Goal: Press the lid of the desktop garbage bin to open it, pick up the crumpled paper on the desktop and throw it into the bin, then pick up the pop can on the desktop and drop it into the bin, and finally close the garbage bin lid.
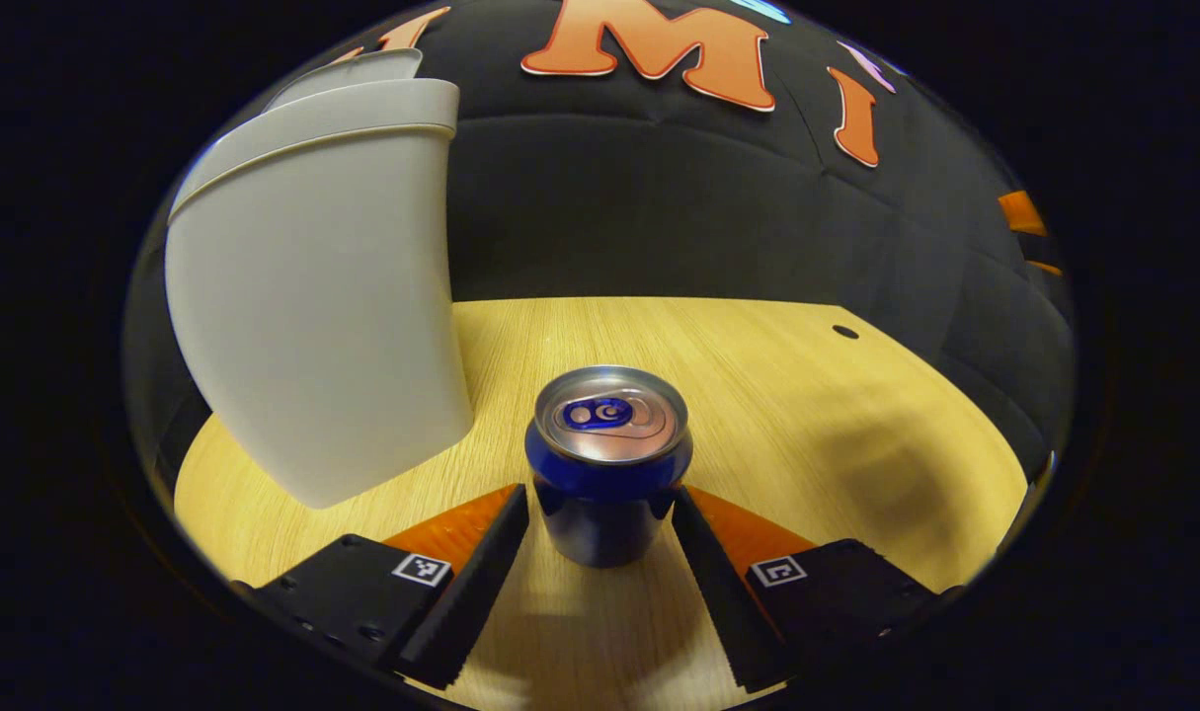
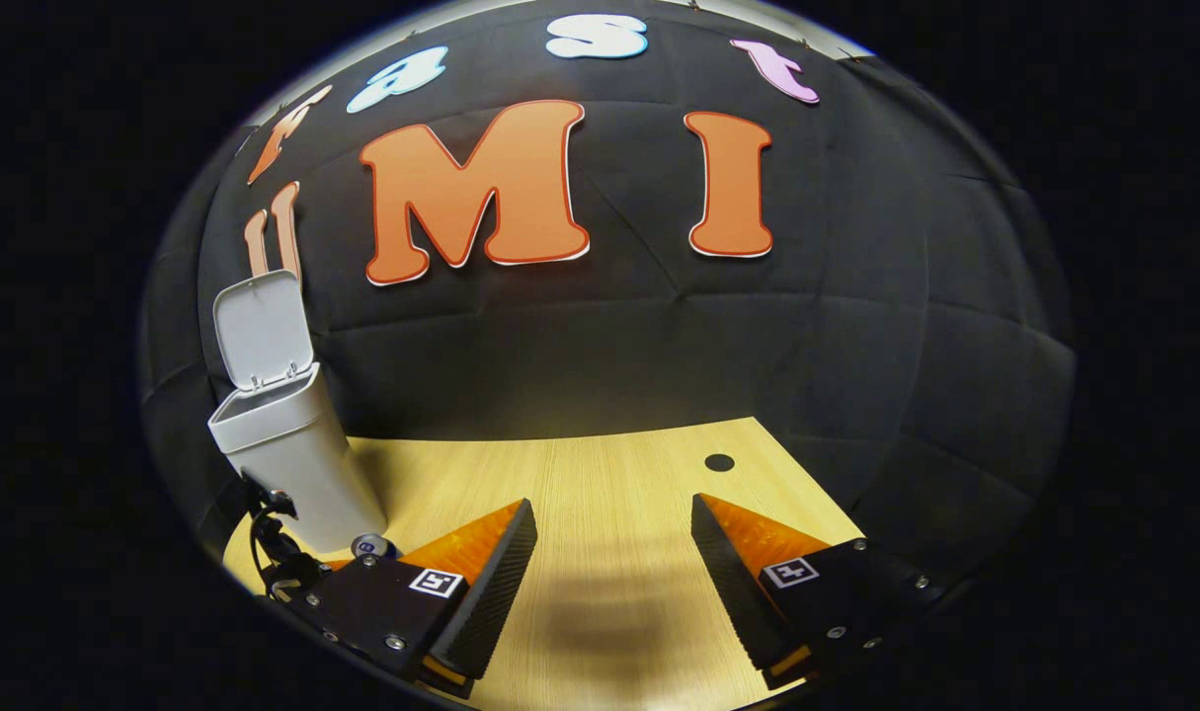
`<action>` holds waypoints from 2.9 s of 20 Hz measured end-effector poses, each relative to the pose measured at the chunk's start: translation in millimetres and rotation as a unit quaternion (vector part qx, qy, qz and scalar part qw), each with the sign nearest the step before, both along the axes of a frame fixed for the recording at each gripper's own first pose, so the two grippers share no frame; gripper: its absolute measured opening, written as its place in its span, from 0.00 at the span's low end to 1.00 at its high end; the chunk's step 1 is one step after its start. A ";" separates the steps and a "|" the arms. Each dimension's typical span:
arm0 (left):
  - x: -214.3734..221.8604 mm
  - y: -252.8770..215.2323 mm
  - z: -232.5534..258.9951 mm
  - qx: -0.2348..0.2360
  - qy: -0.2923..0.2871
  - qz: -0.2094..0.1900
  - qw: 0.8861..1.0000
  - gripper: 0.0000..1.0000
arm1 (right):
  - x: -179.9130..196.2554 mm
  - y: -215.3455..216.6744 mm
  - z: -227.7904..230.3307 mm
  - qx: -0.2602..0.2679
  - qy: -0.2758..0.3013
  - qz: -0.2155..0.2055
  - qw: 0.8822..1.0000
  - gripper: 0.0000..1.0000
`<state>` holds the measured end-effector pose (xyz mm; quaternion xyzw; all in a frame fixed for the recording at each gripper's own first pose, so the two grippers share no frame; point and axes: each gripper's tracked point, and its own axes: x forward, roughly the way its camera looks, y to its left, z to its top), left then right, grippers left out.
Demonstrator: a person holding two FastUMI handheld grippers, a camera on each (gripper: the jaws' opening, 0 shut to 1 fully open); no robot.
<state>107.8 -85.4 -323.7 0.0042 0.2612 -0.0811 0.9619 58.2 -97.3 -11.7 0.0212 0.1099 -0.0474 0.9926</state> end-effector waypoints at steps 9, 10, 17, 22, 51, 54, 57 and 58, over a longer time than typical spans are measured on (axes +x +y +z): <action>-30.5 20.8 114.6 -0.006 -0.021 0.004 1.000 0.80 | -4.7 14.0 5.5 0.004 -0.006 0.013 1.000 0.94; -32.3 28.9 141.0 -0.018 -0.028 0.012 0.999 0.80 | -4.5 18.9 7.5 0.006 -0.007 0.016 1.000 0.94; -26.9 143.4 306.4 -0.068 -0.120 0.104 0.985 0.79 | 0.7 70.1 33.5 0.038 -0.030 0.062 0.997 0.94; 24.7 225.9 372.1 -0.020 -0.179 0.164 0.970 0.78 | 4.1 86.4 43.3 0.053 -0.039 0.074 0.995 0.94; 169.9 278.2 547.5 0.003 -0.302 0.208 0.930 0.86 | 5.1 45.9 51.9 0.092 -0.050 0.020 0.994 0.94; 199.7 284.6 519.2 -0.003 -0.255 0.219 0.942 0.87 | 7.6 36.0 51.8 0.097 -0.050 0.009 0.994 0.94; 200.0 288.0 492.7 -0.023 -0.231 0.230 0.945 0.87 | 10.7 27.4 50.8 0.103 -0.049 0.001 0.993 0.94; 198.8 290.1 495.5 -0.017 -0.245 0.231 0.941 0.88 | 11.4 26.2 50.0 0.105 -0.047 0.000 0.993 0.94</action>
